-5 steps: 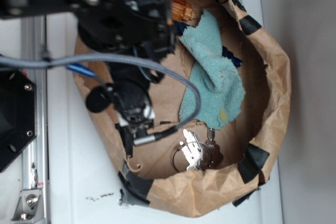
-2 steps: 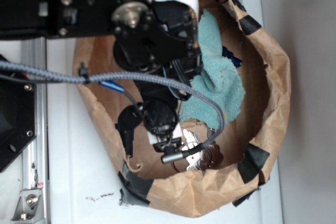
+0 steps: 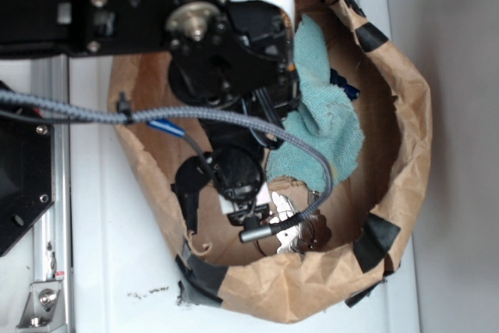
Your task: Grab the silver keys.
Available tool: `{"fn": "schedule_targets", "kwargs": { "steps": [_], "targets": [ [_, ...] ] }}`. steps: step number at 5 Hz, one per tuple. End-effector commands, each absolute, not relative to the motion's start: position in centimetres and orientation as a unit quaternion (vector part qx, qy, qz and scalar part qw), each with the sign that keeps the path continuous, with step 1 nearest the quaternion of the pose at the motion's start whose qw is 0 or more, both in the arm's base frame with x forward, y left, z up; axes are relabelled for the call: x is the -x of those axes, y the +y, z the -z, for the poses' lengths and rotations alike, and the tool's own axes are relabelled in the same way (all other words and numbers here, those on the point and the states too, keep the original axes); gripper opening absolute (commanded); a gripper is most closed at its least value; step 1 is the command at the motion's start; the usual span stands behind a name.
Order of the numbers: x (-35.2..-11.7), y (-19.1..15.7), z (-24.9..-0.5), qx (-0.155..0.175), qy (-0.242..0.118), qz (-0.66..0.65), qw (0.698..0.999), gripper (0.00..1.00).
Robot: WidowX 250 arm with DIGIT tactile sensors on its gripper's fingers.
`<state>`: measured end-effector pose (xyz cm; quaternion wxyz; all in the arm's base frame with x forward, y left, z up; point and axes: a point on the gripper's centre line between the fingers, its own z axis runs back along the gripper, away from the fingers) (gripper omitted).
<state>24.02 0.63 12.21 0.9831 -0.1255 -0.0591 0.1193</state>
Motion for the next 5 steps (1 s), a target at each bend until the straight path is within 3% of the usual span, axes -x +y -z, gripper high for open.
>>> {"fn": "schedule_targets", "kwargs": {
  "steps": [1,2,3,5],
  "targets": [
    [-24.2,0.6,-12.8,0.122,-0.071,-0.115,0.983,1.0],
    [-25.9,1.5,-10.1,0.092,-0.067,-0.124,0.986,1.0],
    [-27.4,1.5,-8.9,0.092,-0.064,-0.132,0.985,1.0],
    [-26.6,-1.3,-7.5,0.106,-0.065,-0.085,0.989,1.0]
  ]
}}
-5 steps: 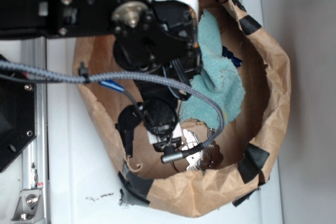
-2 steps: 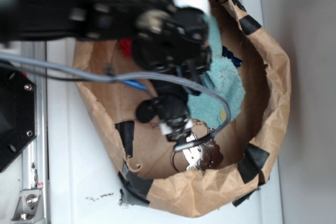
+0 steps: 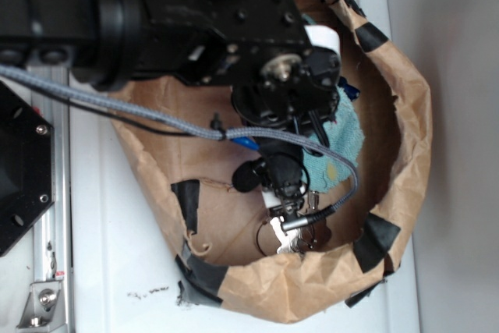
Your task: Grab the silver keys.
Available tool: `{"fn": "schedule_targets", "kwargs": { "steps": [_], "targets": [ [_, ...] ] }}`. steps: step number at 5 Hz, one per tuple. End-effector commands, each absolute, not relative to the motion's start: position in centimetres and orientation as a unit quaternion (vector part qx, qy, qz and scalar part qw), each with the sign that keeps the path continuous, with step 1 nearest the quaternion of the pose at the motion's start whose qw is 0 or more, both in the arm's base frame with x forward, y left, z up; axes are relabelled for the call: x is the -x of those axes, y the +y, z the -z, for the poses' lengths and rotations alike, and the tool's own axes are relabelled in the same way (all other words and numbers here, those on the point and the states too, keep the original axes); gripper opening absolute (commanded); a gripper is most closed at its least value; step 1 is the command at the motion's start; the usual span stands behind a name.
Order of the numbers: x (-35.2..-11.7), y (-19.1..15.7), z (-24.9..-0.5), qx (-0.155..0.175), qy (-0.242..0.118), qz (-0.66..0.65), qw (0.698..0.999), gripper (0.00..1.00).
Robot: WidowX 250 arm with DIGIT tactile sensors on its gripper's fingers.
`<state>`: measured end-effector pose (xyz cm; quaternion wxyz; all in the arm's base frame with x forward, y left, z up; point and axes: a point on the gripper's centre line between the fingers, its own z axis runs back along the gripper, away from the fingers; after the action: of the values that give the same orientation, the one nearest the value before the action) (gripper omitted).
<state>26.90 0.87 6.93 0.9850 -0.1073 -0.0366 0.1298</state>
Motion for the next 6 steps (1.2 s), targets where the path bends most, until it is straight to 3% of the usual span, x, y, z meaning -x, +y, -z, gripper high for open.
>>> {"fn": "schedule_targets", "kwargs": {
  "steps": [1,3,4,6],
  "targets": [
    [-26.8,-2.4,-6.3,0.126,-0.05,-0.081,0.987,1.0],
    [-25.8,-3.4,-4.0,0.123,-0.071,-0.074,0.987,1.0],
    [-25.3,-3.8,-3.2,0.125,-0.065,-0.076,0.987,1.0],
    [-24.6,-4.2,-3.0,0.135,-0.063,-0.083,0.985,1.0]
  ]
}}
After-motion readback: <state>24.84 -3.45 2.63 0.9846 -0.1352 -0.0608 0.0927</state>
